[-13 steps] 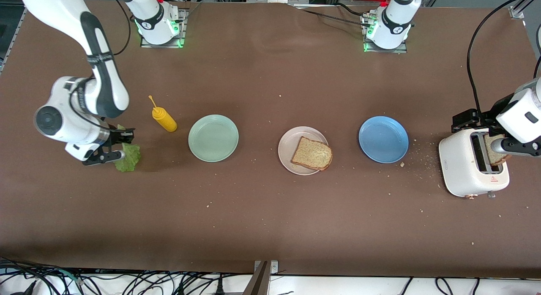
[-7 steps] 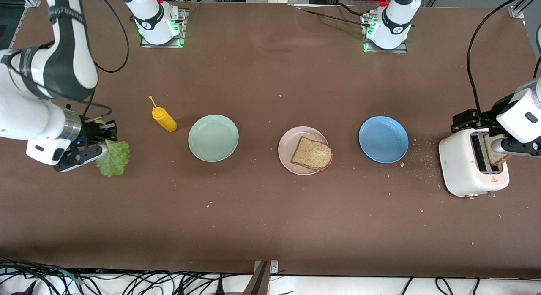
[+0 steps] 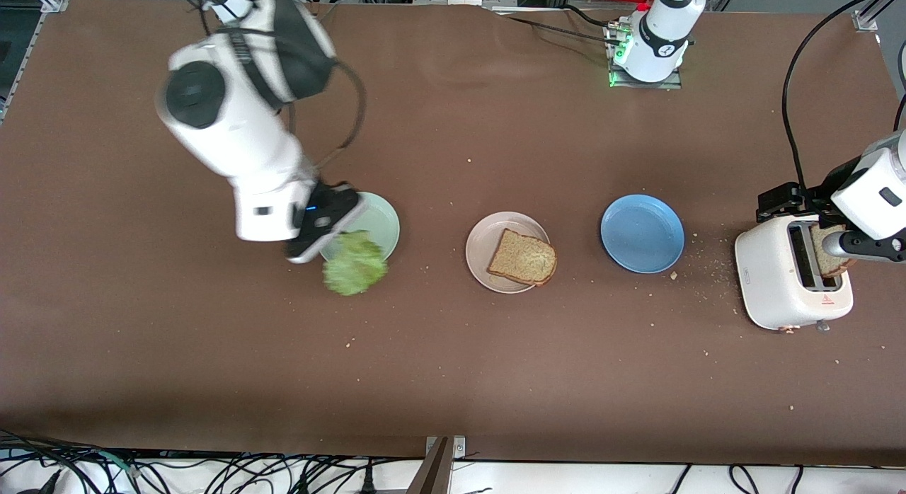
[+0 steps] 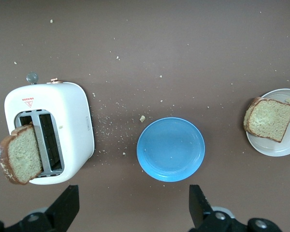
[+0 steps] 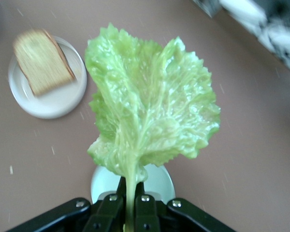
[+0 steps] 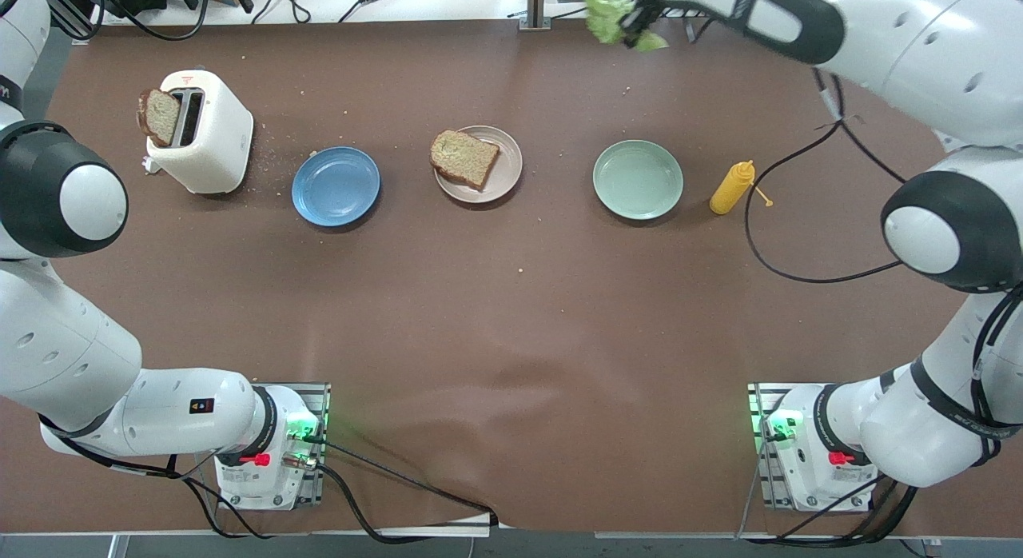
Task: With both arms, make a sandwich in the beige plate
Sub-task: 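Carry the lettuce with the right gripper and lower it onto the bread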
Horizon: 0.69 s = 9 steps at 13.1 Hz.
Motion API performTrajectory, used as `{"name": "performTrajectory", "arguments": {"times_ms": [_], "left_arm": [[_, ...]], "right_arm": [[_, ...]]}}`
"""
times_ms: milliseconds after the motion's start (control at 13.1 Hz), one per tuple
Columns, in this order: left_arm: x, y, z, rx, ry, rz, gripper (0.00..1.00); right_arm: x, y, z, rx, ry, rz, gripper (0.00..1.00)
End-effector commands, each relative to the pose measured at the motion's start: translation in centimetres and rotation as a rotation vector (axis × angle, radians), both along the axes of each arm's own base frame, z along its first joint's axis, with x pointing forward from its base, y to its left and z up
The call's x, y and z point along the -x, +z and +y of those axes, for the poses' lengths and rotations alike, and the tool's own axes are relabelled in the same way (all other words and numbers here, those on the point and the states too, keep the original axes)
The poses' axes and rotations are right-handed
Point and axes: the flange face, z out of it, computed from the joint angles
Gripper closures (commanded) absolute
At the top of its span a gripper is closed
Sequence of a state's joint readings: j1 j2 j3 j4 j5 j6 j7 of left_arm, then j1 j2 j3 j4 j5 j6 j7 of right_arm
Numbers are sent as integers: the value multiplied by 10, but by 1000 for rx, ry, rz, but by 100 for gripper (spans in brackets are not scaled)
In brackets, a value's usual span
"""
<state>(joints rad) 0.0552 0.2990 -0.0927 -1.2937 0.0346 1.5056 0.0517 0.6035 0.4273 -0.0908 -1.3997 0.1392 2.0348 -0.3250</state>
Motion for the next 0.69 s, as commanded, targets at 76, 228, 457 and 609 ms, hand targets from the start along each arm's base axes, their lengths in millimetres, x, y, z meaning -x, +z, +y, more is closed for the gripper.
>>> {"name": "performTrajectory", "arguments": {"times_ms": [76, 228, 457, 609], "left_arm": [[3, 8, 2, -19, 2, 1, 0], [3, 8, 2, -19, 4, 1, 0], [3, 8, 2, -19, 2, 1, 0], [3, 8, 2, -19, 2, 1, 0]], "right_arm": [[17, -58, 104, -81, 42, -152, 100], [43, -104, 161, -126, 85, -239, 100], [68, -165, 203, -150, 96, -298, 100], [80, -204, 223, -196, 118, -352, 100]]}}
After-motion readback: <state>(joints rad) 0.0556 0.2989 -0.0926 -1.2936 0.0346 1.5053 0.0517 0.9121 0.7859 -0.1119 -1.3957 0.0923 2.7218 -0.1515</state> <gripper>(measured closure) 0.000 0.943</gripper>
